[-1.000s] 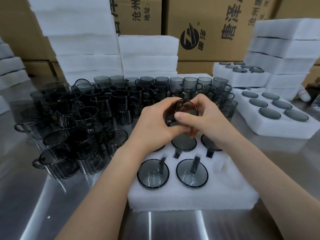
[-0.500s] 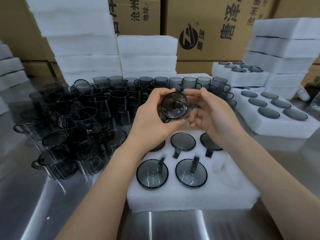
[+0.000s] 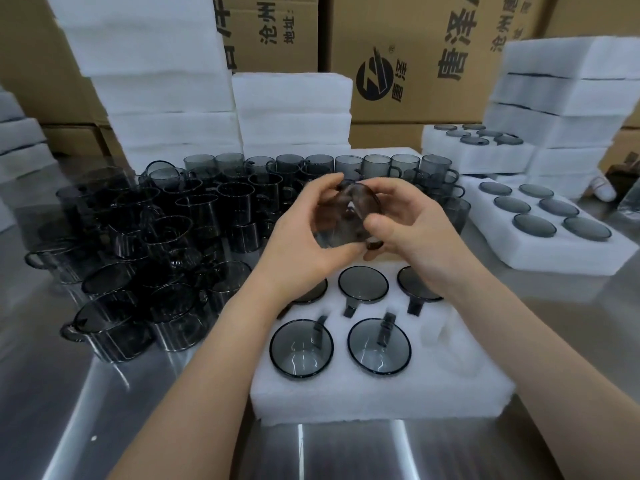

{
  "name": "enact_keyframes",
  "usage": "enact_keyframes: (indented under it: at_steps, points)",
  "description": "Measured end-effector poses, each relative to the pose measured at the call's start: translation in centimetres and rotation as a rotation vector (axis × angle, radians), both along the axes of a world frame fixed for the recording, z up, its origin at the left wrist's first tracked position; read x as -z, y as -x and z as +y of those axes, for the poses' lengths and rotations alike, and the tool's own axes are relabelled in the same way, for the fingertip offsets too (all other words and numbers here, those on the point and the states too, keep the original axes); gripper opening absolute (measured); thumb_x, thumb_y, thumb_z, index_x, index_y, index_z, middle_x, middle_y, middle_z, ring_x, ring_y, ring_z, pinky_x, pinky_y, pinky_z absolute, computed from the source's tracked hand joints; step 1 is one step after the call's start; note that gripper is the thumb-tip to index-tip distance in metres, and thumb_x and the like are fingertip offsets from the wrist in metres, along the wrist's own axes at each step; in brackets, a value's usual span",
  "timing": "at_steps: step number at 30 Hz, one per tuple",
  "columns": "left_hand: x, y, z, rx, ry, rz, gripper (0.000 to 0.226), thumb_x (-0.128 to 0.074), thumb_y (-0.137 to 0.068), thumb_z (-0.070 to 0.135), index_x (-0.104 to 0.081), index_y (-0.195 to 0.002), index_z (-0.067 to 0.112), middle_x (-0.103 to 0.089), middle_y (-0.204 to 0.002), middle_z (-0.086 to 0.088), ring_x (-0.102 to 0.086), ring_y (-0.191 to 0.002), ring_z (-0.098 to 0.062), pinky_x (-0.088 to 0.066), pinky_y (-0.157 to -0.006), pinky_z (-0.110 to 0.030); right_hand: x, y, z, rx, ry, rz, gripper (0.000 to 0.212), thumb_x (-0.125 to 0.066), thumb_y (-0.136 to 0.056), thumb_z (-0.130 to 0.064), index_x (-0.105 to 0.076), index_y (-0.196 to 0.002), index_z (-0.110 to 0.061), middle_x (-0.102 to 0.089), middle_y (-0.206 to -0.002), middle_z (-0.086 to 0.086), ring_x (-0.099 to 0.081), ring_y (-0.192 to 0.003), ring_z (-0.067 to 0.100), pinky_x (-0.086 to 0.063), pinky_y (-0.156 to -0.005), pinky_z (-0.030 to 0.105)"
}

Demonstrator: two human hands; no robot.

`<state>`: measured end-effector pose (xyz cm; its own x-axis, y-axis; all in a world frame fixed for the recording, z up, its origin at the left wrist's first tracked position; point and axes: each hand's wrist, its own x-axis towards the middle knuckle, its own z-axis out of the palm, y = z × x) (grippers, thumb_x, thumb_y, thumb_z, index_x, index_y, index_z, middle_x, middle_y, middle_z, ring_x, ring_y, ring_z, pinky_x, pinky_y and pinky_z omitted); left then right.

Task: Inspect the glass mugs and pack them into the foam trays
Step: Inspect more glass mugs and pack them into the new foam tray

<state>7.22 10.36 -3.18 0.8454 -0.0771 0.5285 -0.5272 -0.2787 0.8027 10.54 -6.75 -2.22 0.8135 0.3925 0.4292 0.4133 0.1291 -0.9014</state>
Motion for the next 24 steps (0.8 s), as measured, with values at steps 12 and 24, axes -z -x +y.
enact_keyframes:
  at_steps: [12,24]
  points:
    - [-0.5,0.6,-0.5,-0.043,-0.3,-0.095,0.068,-0.089,-0.066,0.017,-0.061,-0.127,0.021,-0.062,-0.111,0.005,-0.058,-0.106,-0.007,-0.045,-0.095,-0.024,-0.3,0.6,0.6,0.29,0.168,-0.152,0.028,-0.074,-0.082,-0.036,-0.052,-0.077,-0.02,-0.063,-0.072,-0.011,-0.06,-0.069,0.004,-0.048,-0.063,0.02]
    - [-0.4,0.3,-0.1,-0.001,-0.036,-0.03,0.058,-0.084,-0.068,0.018,-0.059,-0.119,0.028,-0.065,-0.117,0.005,-0.062,-0.111,-0.008,-0.049,-0.101,-0.033,-0.3,-0.8,-0.7,-0.247,-0.126,0.248,0.027,-0.055,-0.092,-0.022,-0.067,-0.115,-0.016,-0.068,-0.091,0.003,-0.055,-0.067,0.013,-0.045,-0.055,0.023]
